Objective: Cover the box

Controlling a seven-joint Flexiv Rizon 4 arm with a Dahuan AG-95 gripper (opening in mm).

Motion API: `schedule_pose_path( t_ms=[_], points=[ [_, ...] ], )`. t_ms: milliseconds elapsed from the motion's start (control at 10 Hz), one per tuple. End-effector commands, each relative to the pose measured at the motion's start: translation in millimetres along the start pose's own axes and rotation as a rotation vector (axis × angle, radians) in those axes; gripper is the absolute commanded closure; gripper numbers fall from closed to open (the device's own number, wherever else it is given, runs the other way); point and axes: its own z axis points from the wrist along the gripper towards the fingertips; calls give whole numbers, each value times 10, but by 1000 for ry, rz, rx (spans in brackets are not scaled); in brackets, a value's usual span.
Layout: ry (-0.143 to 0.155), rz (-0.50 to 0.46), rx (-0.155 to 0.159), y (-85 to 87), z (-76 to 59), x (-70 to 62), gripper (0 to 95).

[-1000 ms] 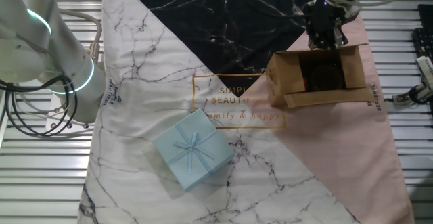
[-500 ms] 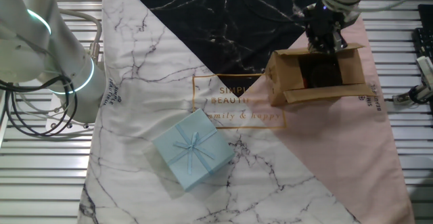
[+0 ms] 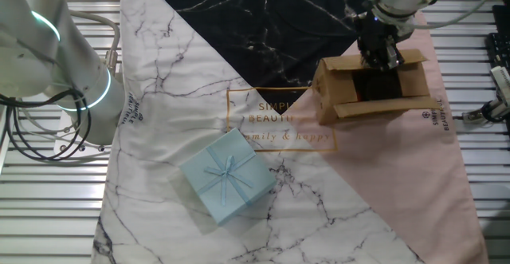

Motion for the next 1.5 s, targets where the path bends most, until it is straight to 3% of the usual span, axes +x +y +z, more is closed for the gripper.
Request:
schedule_pose_path(
  t_ms=[100,600,1100,1500],
  points=[
    [9,18,-5,24,66,-63,950],
    [28,-2,26,40,223,-103,950],
    [12,8,27,77,463,-80,950],
    [13,14,30,84,473,-89,950]
  ],
)
